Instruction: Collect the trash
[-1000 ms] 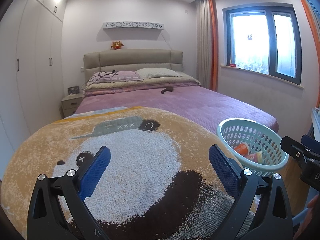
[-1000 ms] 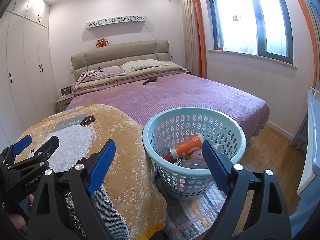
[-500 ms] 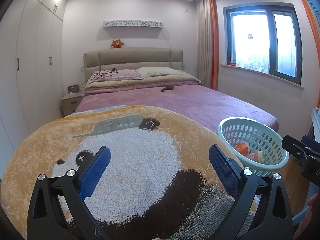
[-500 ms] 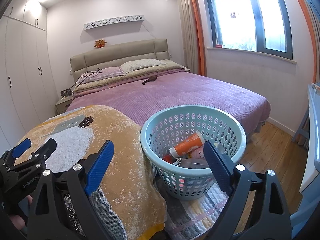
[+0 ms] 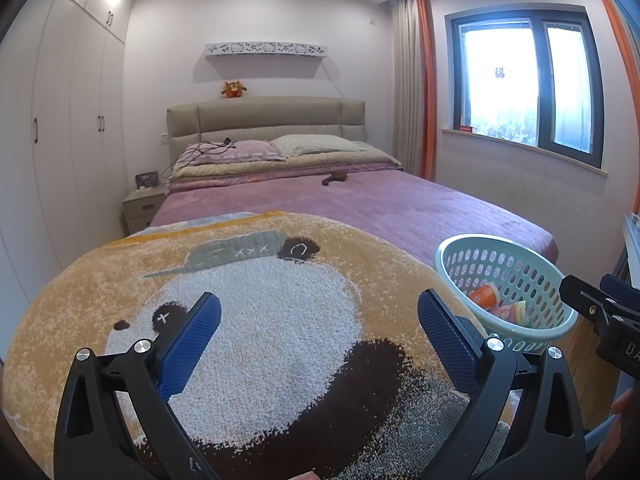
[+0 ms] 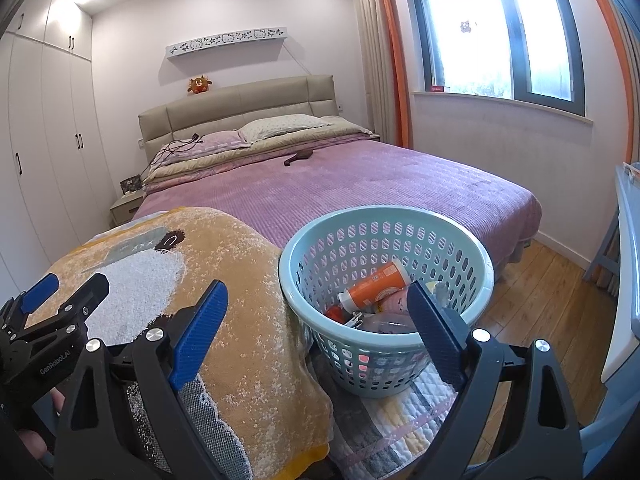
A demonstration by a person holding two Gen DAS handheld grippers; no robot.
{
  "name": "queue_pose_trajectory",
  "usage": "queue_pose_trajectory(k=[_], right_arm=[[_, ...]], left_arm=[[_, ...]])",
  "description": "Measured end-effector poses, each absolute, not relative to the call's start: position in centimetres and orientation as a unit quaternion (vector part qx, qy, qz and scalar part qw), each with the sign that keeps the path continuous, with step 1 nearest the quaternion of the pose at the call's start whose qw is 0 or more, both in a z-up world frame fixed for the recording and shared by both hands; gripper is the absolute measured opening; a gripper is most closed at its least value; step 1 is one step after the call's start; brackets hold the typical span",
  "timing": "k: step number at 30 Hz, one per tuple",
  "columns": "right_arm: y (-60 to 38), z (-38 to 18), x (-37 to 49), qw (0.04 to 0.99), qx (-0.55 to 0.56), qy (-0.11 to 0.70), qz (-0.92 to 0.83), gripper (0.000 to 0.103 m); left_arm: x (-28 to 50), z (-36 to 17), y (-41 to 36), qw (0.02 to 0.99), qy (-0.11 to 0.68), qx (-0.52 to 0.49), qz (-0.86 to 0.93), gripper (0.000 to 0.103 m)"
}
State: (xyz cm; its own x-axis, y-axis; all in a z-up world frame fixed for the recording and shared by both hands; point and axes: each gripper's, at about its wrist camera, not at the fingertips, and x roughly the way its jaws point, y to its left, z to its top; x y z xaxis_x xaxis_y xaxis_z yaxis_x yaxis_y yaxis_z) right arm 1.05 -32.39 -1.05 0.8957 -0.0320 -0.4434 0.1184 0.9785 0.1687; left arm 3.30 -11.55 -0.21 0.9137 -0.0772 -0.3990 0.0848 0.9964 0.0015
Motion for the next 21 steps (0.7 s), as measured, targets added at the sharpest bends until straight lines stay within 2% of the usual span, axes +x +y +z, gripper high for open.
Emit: queue_pose_trajectory(k=[9,21], right_arm=[[-32.3,-0.9,1.0,0.968,0.093,0.227,-0.045,0.087],[-33.1,-0.9,2.0,0.947,0.117,0.285,-0.093,0.087]], left_arm=[[3.4,-0.1,-11.5,0.978,0.205,0.007,-0.041,0.096],[3.7,-0.1,-10.8,0.976,0.211,-0.008,-0.045,0.096]])
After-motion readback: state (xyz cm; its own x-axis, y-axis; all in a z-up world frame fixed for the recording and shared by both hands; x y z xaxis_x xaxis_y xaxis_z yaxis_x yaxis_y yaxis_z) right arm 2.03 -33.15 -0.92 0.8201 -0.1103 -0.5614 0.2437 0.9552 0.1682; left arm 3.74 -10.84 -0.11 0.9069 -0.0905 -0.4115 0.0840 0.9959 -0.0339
